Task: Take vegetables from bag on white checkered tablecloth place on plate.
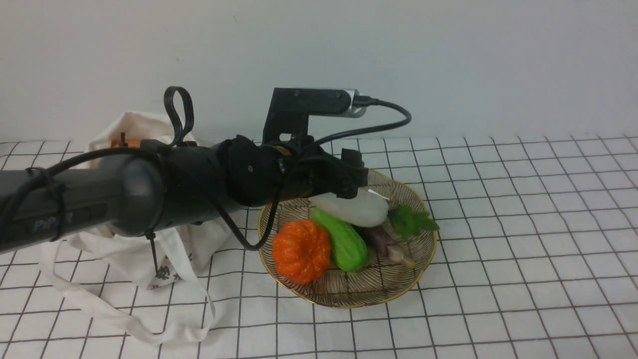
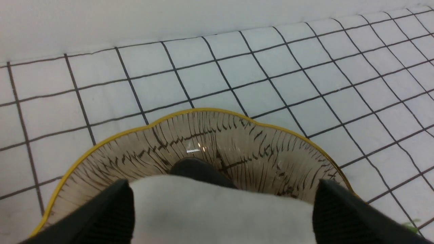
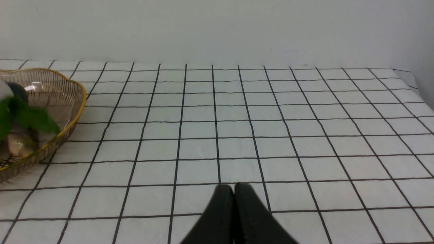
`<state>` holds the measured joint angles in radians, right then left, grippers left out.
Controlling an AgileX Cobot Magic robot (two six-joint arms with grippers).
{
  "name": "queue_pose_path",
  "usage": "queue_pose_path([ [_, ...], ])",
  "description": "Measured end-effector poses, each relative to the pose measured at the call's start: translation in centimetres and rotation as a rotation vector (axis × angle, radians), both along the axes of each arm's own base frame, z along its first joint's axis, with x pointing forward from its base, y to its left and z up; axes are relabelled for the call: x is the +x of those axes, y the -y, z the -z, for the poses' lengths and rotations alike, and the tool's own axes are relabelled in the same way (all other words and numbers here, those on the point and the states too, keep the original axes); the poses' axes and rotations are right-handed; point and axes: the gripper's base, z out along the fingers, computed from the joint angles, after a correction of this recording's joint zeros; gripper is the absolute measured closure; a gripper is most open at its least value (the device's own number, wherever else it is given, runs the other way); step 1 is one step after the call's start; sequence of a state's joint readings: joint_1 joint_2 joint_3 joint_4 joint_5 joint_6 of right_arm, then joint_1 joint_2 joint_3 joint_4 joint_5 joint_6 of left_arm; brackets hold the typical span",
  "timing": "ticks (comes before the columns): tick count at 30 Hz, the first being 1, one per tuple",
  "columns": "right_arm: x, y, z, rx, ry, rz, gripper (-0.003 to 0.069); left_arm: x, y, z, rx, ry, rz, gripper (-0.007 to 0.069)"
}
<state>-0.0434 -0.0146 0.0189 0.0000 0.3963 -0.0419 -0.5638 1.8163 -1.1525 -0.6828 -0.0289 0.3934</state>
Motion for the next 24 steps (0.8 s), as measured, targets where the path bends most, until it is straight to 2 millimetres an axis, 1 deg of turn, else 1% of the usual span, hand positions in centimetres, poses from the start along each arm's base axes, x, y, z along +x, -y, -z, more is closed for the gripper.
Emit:
queue_pose_path([
  [3,0.0,0.0,0.0,0.000,0.000,0.000,0.0675,0.1,-0.9,-0.7,-0.007,-0.012,-0.005,-0.0043],
  [4,0.0,0.0,0.0,0.000,0.000,0.000,0.0675,0.1,-1.0,-0.8,-0.008,-0.010,-0.005,-0.0042],
  [6,0.0,0.0,0.0,0.000,0.000,0.000,0.0675,-0.1,-1.9,-2.3,-0.024,-0.005,-0.008,-0.0032],
  [7,0.0,0.0,0.0,0.000,0.000,0.000,0.0675,-0.2,-2.5,-3.1,-0.033,-0.003,-0.009,-0.0016],
  [8,0.0,0.0,0.0,0.000,0.000,0.000,0.0675,-0.3,-2.8,-3.5,-0.037,-0.006,-0.008,-0.0005],
  [9,0.0,0.0,0.0,0.000,0.000,0.000,0.0675,-0.5,-3.3,-4.3,-0.045,-0.008,-0.006,0.0021],
  [10,0.0,0.0,0.0,0.000,0.000,0.000,0.0675,-0.9,-3.9,-5.2,-0.055,-0.011,0.001,0.0065],
  [11,0.0,0.0,0.0,0.000,0.000,0.000,0.0675,-0.9,-4.1,-5.3,-0.055,-0.011,0.000,0.0074],
  [13,0.0,0.0,0.0,0.000,0.000,0.000,0.0675,-1.9,-5.4,-7.6,-0.067,-0.008,0.019,0.0228],
  [14,0.0,0.0,0.0,0.000,0.000,0.000,0.0675,-2.6,-6.2,-8.6,-0.069,-0.016,0.033,0.0323],
  [16,0.0,0.0,0.0,0.000,0.000,0.000,0.0675,-3.6,-7.0,-10.1,-0.065,-0.004,0.052,0.0463],
  [17,0.0,0.0,0.0,0.000,0.000,0.000,0.0675,-3.7,-7.1,-10.3,-0.064,-0.003,0.054,0.0479],
  [18,0.0,0.0,0.0,0.000,0.000,0.000,0.0675,-5.0,-8.1,-11.9,-0.050,0.016,0.073,0.0566],
  [19,0.0,0.0,0.0,0.000,0.000,0.000,0.0675,-6.1,-9.0,-13.4,-0.041,0.050,0.081,0.0602],
  [20,0.0,0.0,0.0,0.000,0.000,0.000,0.0675,-6.7,-9.4,-14.0,-0.035,0.060,0.086,0.0611],
  [23,0.0,0.0,0.0,0.000,0.000,0.000,0.0675,-9.7,-11.0,-17.0,-0.013,0.142,0.091,0.0630],
  [24,0.0,0.0,0.0,0.000,0.000,0.000,0.0675,-11.1,-11.6,-18.3,-0.007,0.182,0.090,0.0632],
])
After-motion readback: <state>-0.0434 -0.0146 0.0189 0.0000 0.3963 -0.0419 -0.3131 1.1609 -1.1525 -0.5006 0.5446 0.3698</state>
